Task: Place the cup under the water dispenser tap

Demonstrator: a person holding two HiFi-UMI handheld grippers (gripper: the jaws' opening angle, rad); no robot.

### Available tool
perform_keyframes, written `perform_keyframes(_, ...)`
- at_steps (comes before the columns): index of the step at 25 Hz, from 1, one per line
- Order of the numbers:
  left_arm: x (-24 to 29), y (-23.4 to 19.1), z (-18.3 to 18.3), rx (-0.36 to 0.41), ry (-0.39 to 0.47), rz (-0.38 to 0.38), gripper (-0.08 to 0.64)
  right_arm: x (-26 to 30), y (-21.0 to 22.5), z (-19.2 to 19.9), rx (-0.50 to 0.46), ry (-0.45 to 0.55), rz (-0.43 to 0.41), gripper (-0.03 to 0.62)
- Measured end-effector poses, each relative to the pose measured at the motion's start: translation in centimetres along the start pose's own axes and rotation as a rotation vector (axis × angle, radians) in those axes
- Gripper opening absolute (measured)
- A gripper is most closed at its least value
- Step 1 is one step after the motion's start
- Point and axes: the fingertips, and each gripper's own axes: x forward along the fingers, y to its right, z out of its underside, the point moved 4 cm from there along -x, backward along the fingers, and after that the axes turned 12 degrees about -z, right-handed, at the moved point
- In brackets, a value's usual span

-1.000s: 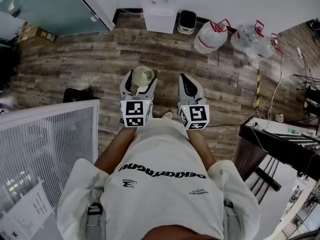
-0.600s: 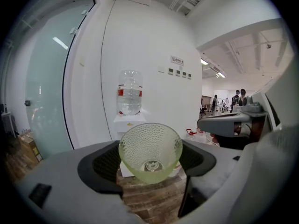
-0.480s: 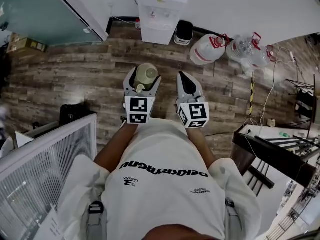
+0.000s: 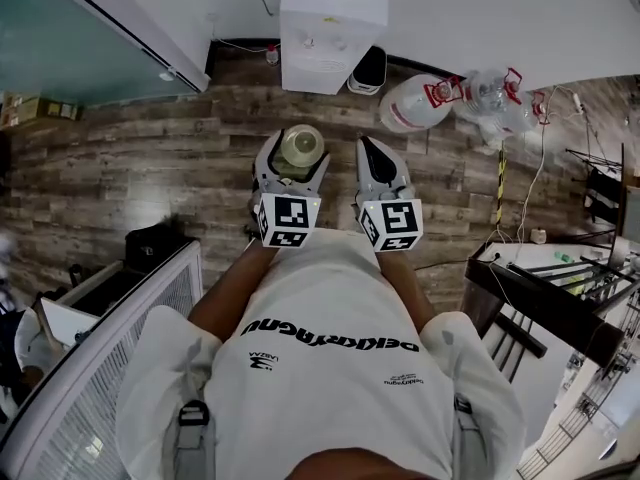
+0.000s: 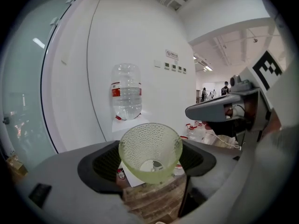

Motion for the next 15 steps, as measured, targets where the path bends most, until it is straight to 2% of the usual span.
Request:
perform_keyframes(5, 2.4, -1.4, 0.2, 0.025, -0.009, 0.015, 0.371, 3.0, 0.6, -0.5, 0.003, -0.007, 0.003, -0.002)
perform_keyframes(15, 6.8, -0.3, 0.3, 0.054, -0.061, -0.002, 0.371, 5.5, 5.2, 0.6, 0.054, -0.022, -0.023, -0.002)
